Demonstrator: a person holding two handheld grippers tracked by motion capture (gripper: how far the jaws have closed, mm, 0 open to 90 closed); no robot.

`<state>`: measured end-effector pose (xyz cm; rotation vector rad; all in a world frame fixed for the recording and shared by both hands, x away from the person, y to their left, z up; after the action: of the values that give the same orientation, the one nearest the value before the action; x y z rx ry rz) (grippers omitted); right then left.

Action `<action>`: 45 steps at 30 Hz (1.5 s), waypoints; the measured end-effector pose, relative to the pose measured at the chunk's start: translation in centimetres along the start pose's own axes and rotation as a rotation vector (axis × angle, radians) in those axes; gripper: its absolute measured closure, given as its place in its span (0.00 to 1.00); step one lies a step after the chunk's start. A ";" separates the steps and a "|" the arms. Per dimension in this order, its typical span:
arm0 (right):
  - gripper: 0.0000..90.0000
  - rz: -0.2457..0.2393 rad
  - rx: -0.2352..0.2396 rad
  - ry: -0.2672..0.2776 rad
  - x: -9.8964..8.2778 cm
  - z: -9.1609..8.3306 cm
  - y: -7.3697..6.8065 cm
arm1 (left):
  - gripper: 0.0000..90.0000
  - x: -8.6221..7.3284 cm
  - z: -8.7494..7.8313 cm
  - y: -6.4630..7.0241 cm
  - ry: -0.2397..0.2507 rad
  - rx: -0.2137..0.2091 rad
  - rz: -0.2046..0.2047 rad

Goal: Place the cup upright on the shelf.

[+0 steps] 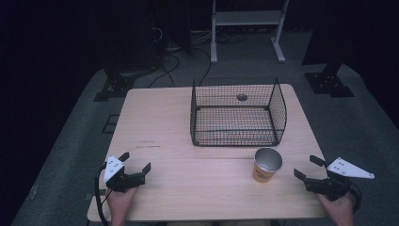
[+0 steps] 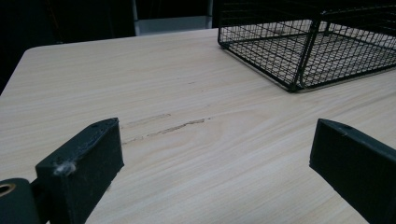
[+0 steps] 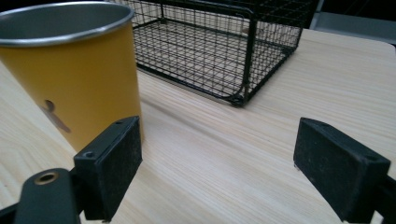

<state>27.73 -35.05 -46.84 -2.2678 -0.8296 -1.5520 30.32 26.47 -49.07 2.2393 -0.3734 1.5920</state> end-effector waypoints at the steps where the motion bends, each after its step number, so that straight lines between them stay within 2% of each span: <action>1: 0.16 0.000 0.000 0.000 0.0 0.0 0.0 | 0.02 0.0 0.0 0.0 0.002 -0.001 0.002; 8: 0.16 -0.023 0.039 -0.017 0.0 -0.1 -1.1 | 0.02 0.0 0.0 0.1 0.009 0.000 0.008; 18: 0.16 -0.056 0.064 -0.007 0.2 -0.7 -2.8 | 0.02 0.0 -0.2 0.1 0.016 -0.005 -0.001; 21: 0.16 -0.057 0.105 -0.027 0.1 -0.7 -3.7 | 0.02 0.0 -0.2 0.0 0.022 -0.011 -0.006; 26: 0.16 -0.078 0.120 -0.034 0.1 -0.6 -4.7 | 0.02 0.0 -0.3 -0.1 0.028 -0.011 -0.013; 30: 0.16 -0.075 0.149 -0.025 0.1 -0.4 -5.5 | 0.02 0.0 -0.3 0.0 0.027 -0.009 -0.011; 45: 0.14 -0.113 0.175 -0.008 1.2 0.4 -7.1 | 0.02 0.0 -0.2 0.0 0.028 -0.012 -0.009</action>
<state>24.17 -28.79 -46.55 -2.1376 -1.0680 -1.4541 30.13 26.56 -48.96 2.2039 -0.3646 1.6109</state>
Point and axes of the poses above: each handheld gripper's, and its own axes: z roughly forward along the jaws, x roughly out of its top, y roughly to its right, the point moved 3 cm from there along z, roughly forward along the jaws, and after that the axes turned 7 degrees about -z, right-handed, at the moved point
